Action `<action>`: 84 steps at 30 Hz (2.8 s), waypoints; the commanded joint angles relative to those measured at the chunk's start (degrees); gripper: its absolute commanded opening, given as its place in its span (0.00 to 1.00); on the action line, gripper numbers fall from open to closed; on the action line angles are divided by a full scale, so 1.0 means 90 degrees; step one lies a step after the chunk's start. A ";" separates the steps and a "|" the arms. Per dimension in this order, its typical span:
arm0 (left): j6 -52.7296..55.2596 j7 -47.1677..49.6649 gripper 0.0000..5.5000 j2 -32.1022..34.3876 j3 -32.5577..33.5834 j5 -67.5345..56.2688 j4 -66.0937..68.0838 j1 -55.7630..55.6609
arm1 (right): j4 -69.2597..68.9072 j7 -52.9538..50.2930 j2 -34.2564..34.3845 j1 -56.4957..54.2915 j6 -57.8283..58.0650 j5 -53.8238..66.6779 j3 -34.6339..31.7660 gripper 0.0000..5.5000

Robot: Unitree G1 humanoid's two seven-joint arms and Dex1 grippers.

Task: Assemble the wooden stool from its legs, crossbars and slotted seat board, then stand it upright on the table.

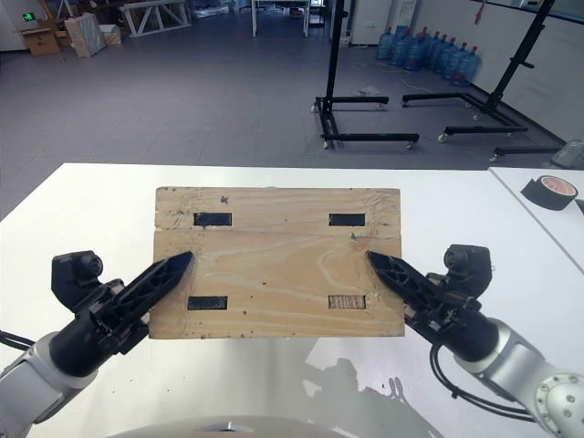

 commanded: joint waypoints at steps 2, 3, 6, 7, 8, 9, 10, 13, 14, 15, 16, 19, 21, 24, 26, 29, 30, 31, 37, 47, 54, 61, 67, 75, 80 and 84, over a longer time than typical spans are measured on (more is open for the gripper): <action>-0.0619 0.1719 0.27 -0.0369 -0.0434 0.0152 -0.0370 -0.1381 | -0.2236 -0.3072 0.0768 -0.0794 -0.0810 -0.0082 0.1882 0.26; -0.0683 0.2018 0.27 -0.0369 -0.0488 0.0195 -0.0325 -0.1556 | -0.2251 -0.3598 0.1006 -0.1079 -0.1041 -0.0082 0.2030 0.25; -0.0923 0.2852 0.27 -0.0409 -0.0698 0.0284 -0.0259 -0.2288 | -0.2236 -0.5803 0.2035 -0.2378 -0.1846 -0.0082 0.2448 0.24; -0.1006 0.3078 0.27 -0.0461 -0.0758 0.0281 -0.0240 -0.2567 | -0.2154 -0.6468 0.2350 -0.2791 -0.1981 -0.0082 0.2488 0.24; -0.1050 0.3237 0.27 -0.0513 -0.0810 0.0293 -0.0241 -0.2777 | -0.2042 -0.7062 0.2688 -0.3133 -0.2069 -0.0082 0.2490 0.24; -0.1068 0.3338 0.27 -0.0551 -0.0849 0.0310 -0.0250 -0.2909 | -0.1956 -0.7589 0.3021 -0.3388 -0.2139 -0.0082 0.2480 0.24; -0.1065 0.3402 0.27 -0.0578 -0.0879 0.0337 -0.0266 -0.2969 | -0.1831 -0.7990 0.3281 -0.3606 -0.2091 -0.0082 0.2414 0.24; -0.1024 0.3485 0.27 -0.0605 -0.0914 0.0453 -0.0282 -0.2990 | -0.1226 -0.8974 0.3829 -0.4141 -0.1683 -0.0082 0.1903 0.24; -0.1025 0.3506 0.27 -0.0623 -0.0924 0.0504 -0.0296 -0.2977 | -0.1009 -0.9259 0.4006 -0.4295 -0.1493 -0.0082 0.1724 0.24; -0.1020 0.3508 0.27 -0.0642 -0.0948 0.0587 -0.0323 -0.2956 | -0.0809 -0.9507 0.4195 -0.4455 -0.1290 -0.0082 0.1547 0.24; -0.1025 0.3516 0.27 -0.0677 -0.0984 0.0675 -0.0363 -0.2916 | -0.0594 -0.9704 0.4376 -0.4644 -0.1079 -0.0082 0.1358 0.24; -0.1042 0.3534 0.27 -0.0807 -0.1092 0.0917 -0.0431 -0.2818 | -0.0006 -1.0049 0.4700 -0.4936 -0.0277 -0.0082 0.0833 0.24; -0.1053 0.3530 0.27 -0.0887 -0.1152 0.1036 -0.0459 -0.2786 | 0.0304 -1.0093 0.4682 -0.4849 0.0315 -0.0082 0.0627 0.24; -0.1039 0.3484 0.27 -0.0995 -0.1251 0.1212 -0.0489 -0.2687 | 0.0761 -0.9904 0.4493 -0.4481 0.1270 -0.0082 0.0423 0.26; -0.1031 0.3476 0.27 -0.1034 -0.1276 0.1267 -0.0492 -0.2656 | 0.1038 -0.9809 0.4366 -0.4346 0.1731 -0.0082 0.0278 0.34; -0.1004 0.3456 0.27 -0.1091 -0.1342 0.1367 -0.0473 -0.2654 | 0.1435 -0.9476 0.3885 -0.4473 0.2181 -0.0083 0.0116 0.45; -0.0993 0.3440 0.27 -0.1109 -0.1378 0.1411 -0.0475 -0.2641 | 0.1634 -0.9150 0.3606 -0.4683 0.2308 -0.0083 0.0022 0.49; -0.0985 0.3412 0.27 -0.1118 -0.1397 0.1442 -0.0470 -0.2631 | 0.1909 -0.8829 0.3256 -0.4918 0.2438 -0.0199 -0.0024 0.53; -0.0951 0.3284 0.27 -0.1177 -0.1423 0.1552 -0.0342 -0.2704 | 0.2709 -0.6882 0.2083 -0.5600 0.3287 -0.1903 0.0422 0.74; -0.0863 0.2859 0.27 -0.1489 -0.1623 0.1966 -0.0055 -0.2971 | 0.3966 -0.3959 0.2195 -0.6738 0.2701 -0.5321 0.1503 0.98; -0.0782 0.2604 0.27 -0.1607 -0.1588 0.2064 0.0147 -0.3103 | 0.5149 -0.2304 0.2312 -0.7067 0.1287 -0.7736 0.2035 0.98; -0.0710 0.2453 0.27 -0.1671 -0.1541 0.2112 0.0256 -0.3139 | 0.5116 -0.1210 0.2491 -0.7642 -0.0078 -0.9052 0.1930 0.98; -0.0580 0.2176 0.27 -0.1499 -0.1320 0.2506 0.0427 -0.3246 | 0.5174 -0.1114 0.2515 -0.7754 -0.1394 -1.0428 0.1793 0.98; -0.0791 0.2143 0.27 -0.0804 -0.0729 0.6319 0.1777 -0.3787 | 0.2986 -0.3132 0.2988 -0.6136 -0.1858 -1.1984 0.0936 0.98; -0.1544 0.2293 0.27 -0.0533 -0.1220 0.9626 0.2721 -0.3364 | 0.2454 -0.3989 0.3551 -0.4900 -0.1721 -1.2433 0.0645 0.98; -0.2257 0.2556 0.27 -0.1017 -0.1096 1.0749 0.3640 -0.2971 | 0.2526 -0.4238 0.3924 -0.4435 -0.1844 -1.2564 0.0605 0.98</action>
